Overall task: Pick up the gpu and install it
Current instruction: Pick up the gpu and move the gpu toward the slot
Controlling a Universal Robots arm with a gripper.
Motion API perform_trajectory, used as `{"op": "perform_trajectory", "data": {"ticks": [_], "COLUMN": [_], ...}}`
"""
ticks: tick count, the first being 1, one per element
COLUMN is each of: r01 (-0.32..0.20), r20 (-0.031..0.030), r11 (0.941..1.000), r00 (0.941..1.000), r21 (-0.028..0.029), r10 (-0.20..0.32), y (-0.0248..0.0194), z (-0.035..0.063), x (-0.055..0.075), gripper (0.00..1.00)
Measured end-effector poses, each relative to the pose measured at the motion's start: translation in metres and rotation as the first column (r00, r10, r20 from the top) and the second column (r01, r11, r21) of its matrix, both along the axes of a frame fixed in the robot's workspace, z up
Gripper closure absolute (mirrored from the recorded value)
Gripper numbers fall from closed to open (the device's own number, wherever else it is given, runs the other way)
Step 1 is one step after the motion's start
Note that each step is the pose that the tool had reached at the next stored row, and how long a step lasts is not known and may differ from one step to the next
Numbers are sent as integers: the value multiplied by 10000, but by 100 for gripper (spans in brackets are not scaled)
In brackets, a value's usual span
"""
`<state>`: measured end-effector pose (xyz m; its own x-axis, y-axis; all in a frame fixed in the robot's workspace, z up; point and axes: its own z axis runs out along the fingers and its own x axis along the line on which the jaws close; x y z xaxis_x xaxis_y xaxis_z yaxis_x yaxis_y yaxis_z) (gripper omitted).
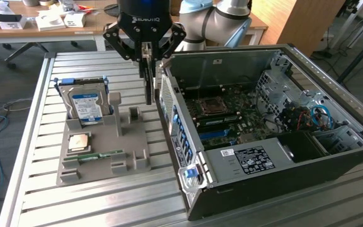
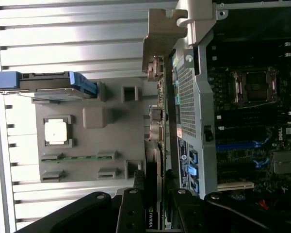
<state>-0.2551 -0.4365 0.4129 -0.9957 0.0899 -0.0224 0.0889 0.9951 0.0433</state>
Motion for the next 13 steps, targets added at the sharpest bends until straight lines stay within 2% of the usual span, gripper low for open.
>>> {"op": "perform_trajectory", "data": {"ticks": [13], "r01": [-1], "r20": [1], "r11": [10000], "r00": [10000], "r21": [7], "r10": [1], "y": [5], "z": [-1], "x": [342], "gripper": [73]}}
